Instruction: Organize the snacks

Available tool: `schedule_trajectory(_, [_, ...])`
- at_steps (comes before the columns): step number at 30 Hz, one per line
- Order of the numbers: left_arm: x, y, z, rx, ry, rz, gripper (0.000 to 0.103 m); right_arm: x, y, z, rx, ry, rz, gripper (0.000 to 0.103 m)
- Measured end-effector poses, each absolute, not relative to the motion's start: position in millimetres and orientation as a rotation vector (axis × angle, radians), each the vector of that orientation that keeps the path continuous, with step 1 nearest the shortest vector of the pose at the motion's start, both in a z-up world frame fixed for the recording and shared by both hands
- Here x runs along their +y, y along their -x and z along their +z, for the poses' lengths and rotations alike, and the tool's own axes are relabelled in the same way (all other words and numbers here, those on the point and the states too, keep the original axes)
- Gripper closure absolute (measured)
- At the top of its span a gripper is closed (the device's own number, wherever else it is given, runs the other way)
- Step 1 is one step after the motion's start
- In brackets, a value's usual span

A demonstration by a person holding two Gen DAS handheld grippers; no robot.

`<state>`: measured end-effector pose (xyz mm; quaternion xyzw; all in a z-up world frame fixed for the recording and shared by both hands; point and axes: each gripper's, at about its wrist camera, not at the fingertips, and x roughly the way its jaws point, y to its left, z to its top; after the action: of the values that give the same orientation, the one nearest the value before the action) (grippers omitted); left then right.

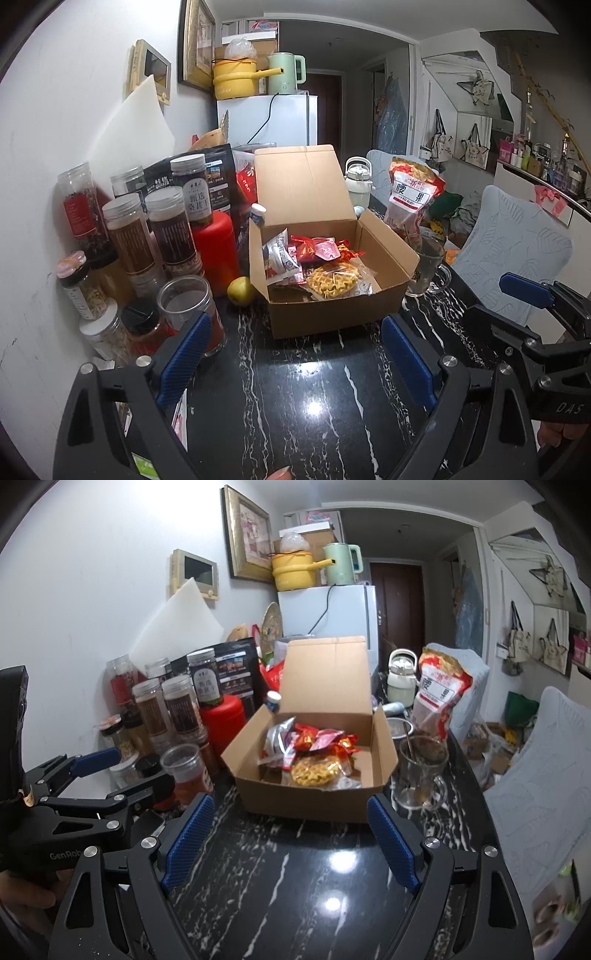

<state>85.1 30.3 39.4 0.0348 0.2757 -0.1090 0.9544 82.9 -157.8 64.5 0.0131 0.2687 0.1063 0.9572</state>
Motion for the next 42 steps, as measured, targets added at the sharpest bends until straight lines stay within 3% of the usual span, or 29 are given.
schedule_trajectory(42, [23.0,-98.8,34.0,0.590,-0.067,-0.230,0.008,-168.6,-88.8,60.6,0.560,-0.027,0.166,0.017])
